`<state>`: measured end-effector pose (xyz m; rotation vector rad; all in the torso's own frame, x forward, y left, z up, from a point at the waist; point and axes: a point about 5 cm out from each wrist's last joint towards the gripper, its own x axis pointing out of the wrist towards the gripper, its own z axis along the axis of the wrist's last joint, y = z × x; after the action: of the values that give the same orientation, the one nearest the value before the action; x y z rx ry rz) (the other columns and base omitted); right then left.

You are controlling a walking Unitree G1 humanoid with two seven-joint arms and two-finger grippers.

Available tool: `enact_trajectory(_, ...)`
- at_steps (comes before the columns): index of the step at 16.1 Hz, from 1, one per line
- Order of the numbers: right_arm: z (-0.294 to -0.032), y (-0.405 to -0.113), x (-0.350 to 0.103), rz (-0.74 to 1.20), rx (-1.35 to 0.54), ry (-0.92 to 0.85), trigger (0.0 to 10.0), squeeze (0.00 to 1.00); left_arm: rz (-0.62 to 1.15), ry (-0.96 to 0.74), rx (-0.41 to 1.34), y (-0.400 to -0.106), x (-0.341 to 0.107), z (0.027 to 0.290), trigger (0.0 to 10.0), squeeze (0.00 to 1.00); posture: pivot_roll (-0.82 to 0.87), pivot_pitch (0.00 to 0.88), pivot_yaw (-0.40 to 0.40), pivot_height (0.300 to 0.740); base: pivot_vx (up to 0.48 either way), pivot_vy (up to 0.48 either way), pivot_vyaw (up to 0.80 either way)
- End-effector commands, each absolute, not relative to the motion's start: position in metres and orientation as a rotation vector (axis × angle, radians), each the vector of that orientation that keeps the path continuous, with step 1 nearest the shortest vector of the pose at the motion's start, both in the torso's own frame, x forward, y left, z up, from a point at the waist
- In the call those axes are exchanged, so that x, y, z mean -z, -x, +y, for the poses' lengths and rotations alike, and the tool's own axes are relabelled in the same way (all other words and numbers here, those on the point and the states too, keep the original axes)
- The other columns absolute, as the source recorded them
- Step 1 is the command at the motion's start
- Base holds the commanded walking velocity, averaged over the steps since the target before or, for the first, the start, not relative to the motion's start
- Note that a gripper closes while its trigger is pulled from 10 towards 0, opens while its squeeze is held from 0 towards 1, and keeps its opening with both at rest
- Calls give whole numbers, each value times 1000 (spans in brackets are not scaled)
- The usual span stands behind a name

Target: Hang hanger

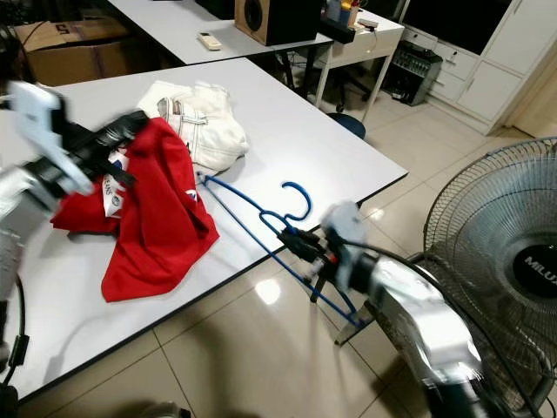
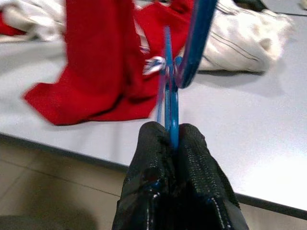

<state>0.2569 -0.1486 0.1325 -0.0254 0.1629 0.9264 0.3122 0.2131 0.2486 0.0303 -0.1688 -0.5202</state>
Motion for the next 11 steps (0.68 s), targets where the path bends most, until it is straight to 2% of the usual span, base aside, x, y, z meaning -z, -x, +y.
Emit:
enact_trajectory(1, -152, -254, -142, 125, -946, 17, 10000, 0, -239, -31, 522, -310, -266, 214, 0, 0, -30, 0, -91, 740, 0, 0, 0)
enact_trajectory(3, -150, -245, -146, 73, -961, -33, 10000, 0, -333, -5, 496, -303, -285, 225, 0, 0, -36, 0, -81, 740, 0, 0, 0)
enact_trajectory(5, -148, -244, -152, 35, -960, -75, 10000, 0, -372, 6, 512, -299, -294, 225, 0, 0, -37, 0, -84, 740, 0, 0, 0)
enact_trajectory(8, -144, -251, -153, 20, -958, -84, 10000, 0, -373, -11, 653, -283, -297, 212, 0, 0, -21, 0, -99, 740, 0, 0, 0)
enact_trajectory(11, -139, -258, -152, 32, -998, -70, 10000, 0, -359, -11, 662, -281, -295, 211, 0, 0, -18, 0, -109, 740, 0, 0, 0)
